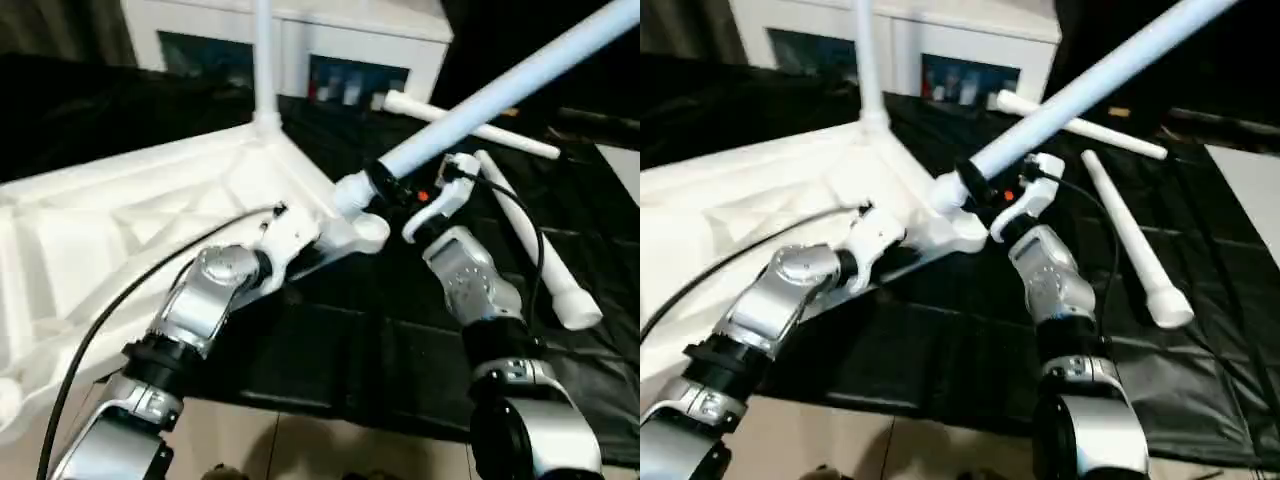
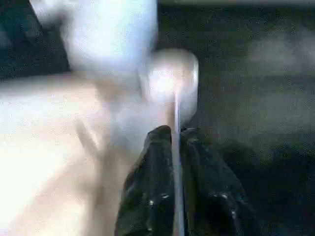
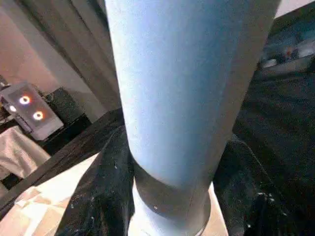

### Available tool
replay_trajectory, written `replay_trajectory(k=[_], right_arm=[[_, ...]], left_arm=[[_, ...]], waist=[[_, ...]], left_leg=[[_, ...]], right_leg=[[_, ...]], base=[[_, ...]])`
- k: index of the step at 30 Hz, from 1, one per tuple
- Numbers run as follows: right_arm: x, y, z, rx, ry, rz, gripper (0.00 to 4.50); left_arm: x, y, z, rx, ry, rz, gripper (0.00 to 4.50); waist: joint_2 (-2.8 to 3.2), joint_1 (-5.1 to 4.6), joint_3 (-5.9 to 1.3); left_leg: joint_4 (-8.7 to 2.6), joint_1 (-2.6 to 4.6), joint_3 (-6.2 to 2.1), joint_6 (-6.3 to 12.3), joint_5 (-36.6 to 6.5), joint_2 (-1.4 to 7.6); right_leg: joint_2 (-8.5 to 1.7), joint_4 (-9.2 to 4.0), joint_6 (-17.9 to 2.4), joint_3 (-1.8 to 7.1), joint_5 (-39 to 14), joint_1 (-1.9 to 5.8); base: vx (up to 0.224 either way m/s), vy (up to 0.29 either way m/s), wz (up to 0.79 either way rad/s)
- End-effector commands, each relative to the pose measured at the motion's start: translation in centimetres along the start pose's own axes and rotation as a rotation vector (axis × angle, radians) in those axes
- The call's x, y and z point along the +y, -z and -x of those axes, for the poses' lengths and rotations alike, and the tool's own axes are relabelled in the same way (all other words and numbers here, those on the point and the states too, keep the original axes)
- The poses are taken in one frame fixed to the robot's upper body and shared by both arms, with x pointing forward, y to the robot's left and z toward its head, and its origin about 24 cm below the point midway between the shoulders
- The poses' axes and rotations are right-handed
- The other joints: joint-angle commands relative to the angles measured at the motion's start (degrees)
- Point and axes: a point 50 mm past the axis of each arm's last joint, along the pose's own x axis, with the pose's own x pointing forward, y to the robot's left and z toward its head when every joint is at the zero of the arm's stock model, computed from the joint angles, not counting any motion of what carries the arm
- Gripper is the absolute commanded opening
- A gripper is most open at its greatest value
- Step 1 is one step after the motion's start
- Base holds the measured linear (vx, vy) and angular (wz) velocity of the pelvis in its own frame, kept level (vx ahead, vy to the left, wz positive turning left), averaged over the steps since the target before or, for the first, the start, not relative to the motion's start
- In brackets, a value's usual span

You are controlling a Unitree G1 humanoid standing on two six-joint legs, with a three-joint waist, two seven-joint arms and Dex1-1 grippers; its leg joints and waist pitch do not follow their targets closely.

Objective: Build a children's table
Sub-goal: Insert table leg to table base

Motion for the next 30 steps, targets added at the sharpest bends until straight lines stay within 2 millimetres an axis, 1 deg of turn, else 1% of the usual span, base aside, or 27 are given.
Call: replay_trajectory(k=[1,2,3,4,5,6,8,9,10,12,13,14,15,16,17,18,20,21,22,23,24,26,27,30], right_arm=[[-0.2,-1.0,0.4,-0.034,0.0,0.005,1.83],[-0.3,-1.0,0.6,-0.034,0.002,0.005,1.83],[-0.4,-1.0,0.7,-0.034,0.003,0.006,1.83],[-0.5,-1.0,0.8,-0.035,0.007,0.007,1.83],[-0.5,-1.0,0.9,-0.036,0.009,0.008,1.83],[-0.6,-1.1,1.0,-0.037,0.012,0.009,1.83],[-0.5,-1.1,1.0,-0.039,0.014,0.009,1.83],[-0.5,-1.1,1.1,-0.039,0.015,0.01,1.83],[-0.5,-1.1,1.1,-0.038,0.015,0.01,1.83],[-0.5,-1.1,1.1,-0.039,0.014,0.01,1.83],[-0.3,-1.1,1.1,-0.04,0.01,0.009,1.83],[-0.2,-1.2,1.1,-0.04,0.003,0.007,1.83],[-0.2,-1.2,1.1,-0.04,0.002,0.007,1.83],[-0.2,-1.2,1.1,-0.04,0.002,0.007,1.83],[-0.2,-1.2,1.2,-0.037,0.003,0.01,1.83],[-0.2,-1.2,1.2,-0.036,0.004,0.011,1.83],[-0.3,-1.2,1.2,-0.032,0.005,0.021,1.83],[-0.3,-1.2,1.2,-0.029,0.007,0.031,1.83],[-0.3,-1.2,1.3,-0.023,0.015,0.053,1.83],[-0.4,-1.2,1.3,-0.02,0.018,0.061,1.83],[-0.4,-1.2,1.3,-0.02,0.018,0.061,1.83],[-0.5,-1.2,1.4,-0.009,0.027,0.081,1.83],[-0.6,-1.3,1.5,-0.003,0.038,0.089,1.83],[-0.7,-1.3,1.5,0.0,0.045,0.094,1.83]], left_arm=[[0.4,-1.4,0.2,-0.064,-0.014,-0.03,0.72],[0.5,-1.5,0.3,-0.07,-0.015,-0.036,0.87],[0.5,-1.5,0.3,-0.073,-0.014,-0.04,0.87],[0.5,-1.5,0.4,-0.076,-0.011,-0.049,0.98],[0.5,-1.5,0.5,-0.078,-0.009,-0.054,1.07],[0.5,-1.5,0.5,-0.083,-0.016,-0.053,1.07],[0.6,-1.5,0.6,-0.09,-0.019,-0.057,1.2],[0.6,-1.5,0.7,-0.093,-0.024,-0.065,1.36],[0.6,-1.5,0.7,-0.095,-0.028,-0.07,1.36],[0.7,-1.5,0.7,-0.097,-0.035,-0.074,1.55],[0.7,-1.6,0.8,-0.1,-0.042,-0.081,1.55],[0.8,-1.6,0.9,-0.1,-0.045,-0.085,1.68],[0.8,-1.6,0.9,-0.1,-0.046,-0.085,1.68],[0.8,-1.6,0.9,-0.1,-0.046,-0.086,1.78],[0.9,-1.4,1.0,-0.093,-0.054,-0.082,1.9],[0.9,-1.4,1.0,-0.091,-0.054,-0.08,1.9],[0.9,-1.2,1.0,-0.08,-0.046,-0.071,2.06],[0.8,-1.1,1.0,-0.07,-0.04,-0.076,2.06],[0.8,-0.8,1.0,-0.054,-0.045,-0.088,2.22],[0.8,-0.7,1.0,-0.046,-0.05,-0.091,2.22],[0.8,-0.7,1.0,-0.046,-0.05,-0.091,2.32],[0.7,-0.3,1.1,-0.03,-0.054,-0.099,2.32],[0.3,0.2,1.1,-0.008,-0.04,-0.11,2.32],[0.0,0.5,1.1,0.007,-0.014,-0.107,2.32]], waist=[[0.41,0.02,-4.72],[0.43,0.05,-4.62],[0.4,0.03,-4.52],[0.41,0.01,-4.47],[0.46,0.02,-4.48],[0.42,0.01,-4.46],[0.5,0.02,-4.4],[0.5,0.04,-4.41],[0.41,0.01,-4.4],[0.43,-0.02,-4.44],[0.43,-0.04,-4.46],[0.44,-0.02,-4.48],[0.45,-0.03,-4.43],[0.44,-0.03,-4.45],[0.48,0.02,-4.49],[0.47,-0.02,-4.47],[0.48,0.03,-4.53],[0.48,0.02,-4.54],[0.47,-0.01,-4.55],[0.47,-0.04,-4.52],[0.47,-0.04,-4.52],[0.54,0.0,-4.56],[0.53,-0.02,-4.5],[0.42,-0.01,-4.53]], left_leg=[[-3.46,0.43,0.25,4.62,-2.47,1.4],[-3.51,0.37,0.25,4.25,-3.27,1.36],[-3.59,0.35,0.22,3.69,-4.34,1.32],[-3.64,0.34,0.19,3.37,-4.9,1.3],[-3.7,0.38,0.14,2.57,-5.93,1.34],[-3.74,0.27,0.12,1.8,-6.69,1.26],[-3.79,0.28,0.1,1.41,-7.4,1.23],[-3.81,0.29,0.1,1.3,-7.56,1.23],[-3.83,0.16,0.05,1.18,-7.59,1.2],[-3.85,0.16,-0.02,1.03,-7.48,1.23],[-3.83,0.17,0.0,1.04,-7.42,1.22],[-3.83,0.16,-0.02,1.07,-7.25,1.23],[-3.85,0.19,-0.02,1.07,-7.37,1.23],[-3.84,0.14,-0.03,1.07,-7.24,1.2],[-3.82,0.18,-0.01,1.04,-7.07,1.2],[-3.83,0.16,-0.02,1.02,-7.13,1.19],[-3.78,0.08,0.0,1.08,-6.66,1.15],[-3.77,0.07,0.0,1.1,-6.55,1.16],[-3.78,0.08,-0.02,1.09,-6.32,1.17],[-3.77,0.07,-0.01,1.04,-6.42,1.16],[-3.77,0.07,-0.01,1.04,-6.42,1.16],[-3.77,0.12,-0.02,0.98,-6.27,1.17],[-3.77,0.1,0.0,0.94,-6.37,1.16],[-3.8,0.05,-0.02,0.93,-6.7,1.14]], right_leg=[[-3.11,-2.5,-15.36,3.24,1.11,4.4],[-3.13,-2.61,-14.84,3.25,-0.23,4.35],[-3.08,-2.83,-13.89,3.25,-2.14,4.33],[-3.06,-2.92,-13.32,3.25,-3.15,4.34],[-3.16,-3.09,-12.45,3.25,-5.11,4.29],[-3.19,-3.27,-11.65,3.27,-6.74,4.28],[-3.16,-3.52,-11.07,3.27,-7.93,4.15],[-3.18,-3.55,-10.94,3.26,-8.24,4.15],[-3.14,-3.57,-10.58,3.25,-8.62,4.19],[-3.13,-3.55,-10.17,3.2,-8.89,4.16],[-3.1,-3.53,-10.13,3.21,-8.75,4.13],[-3.08,-3.48,-10.02,3.21,-8.51,4.09],[-3.07,-3.55,-10.02,3.2,-8.64,4.03],[-3.04,-3.49,-10.0,3.18,-8.49,4.11],[-3.07,-3.44,-10.15,3.18,-8.09,4.04],[-3.03,-3.45,-10.18,3.18,-8.15,4.02],[-3.07,-3.37,-10.38,3.19,-7.42,4.11],[-3.04,-3.34,-10.41,3.18,-7.25,4.11],[-3.0,-3.25,-10.49,3.16,-6.85,4.11],[-2.99,-3.31,-10.41,3.17,-6.88,4.11],[-2.99,-3.31,-10.41,3.17,-6.88,4.11],[-3.02,-3.28,-10.36,3.18,-6.76,4.15],[-2.96,-3.34,-10.29,3.18,-6.85,4.08],[-3.04,-3.36,-9.97,3.2,-7.6,4.16]], base=[[0.0,0.0,0.0],[0.0,0.0,0.0],[0.0,0.0,0.0],[0.0,0.0,0.0],[0.0,0.0,0.0],[0.0,0.0,0.0],[0.0,0.0,0.0],[0.0,0.0,0.0],[0.0,0.0,0.0],[0.0,0.0,0.0],[0.0,0.0,0.0],[0.0,0.0,0.0],[0.0,0.0,0.0],[0.0,0.0,0.0],[0.0,0.0,0.0],[0.0,0.0,0.0],[0.0,0.0,0.0],[0.0,0.0,0.0],[0.0,0.0,0.0],[0.0,0.0,0.0],[0.0,0.0,0.0],[0.0,0.0,0.0],[0.0,0.0,0.0],[0.0,0.0,0.0]])
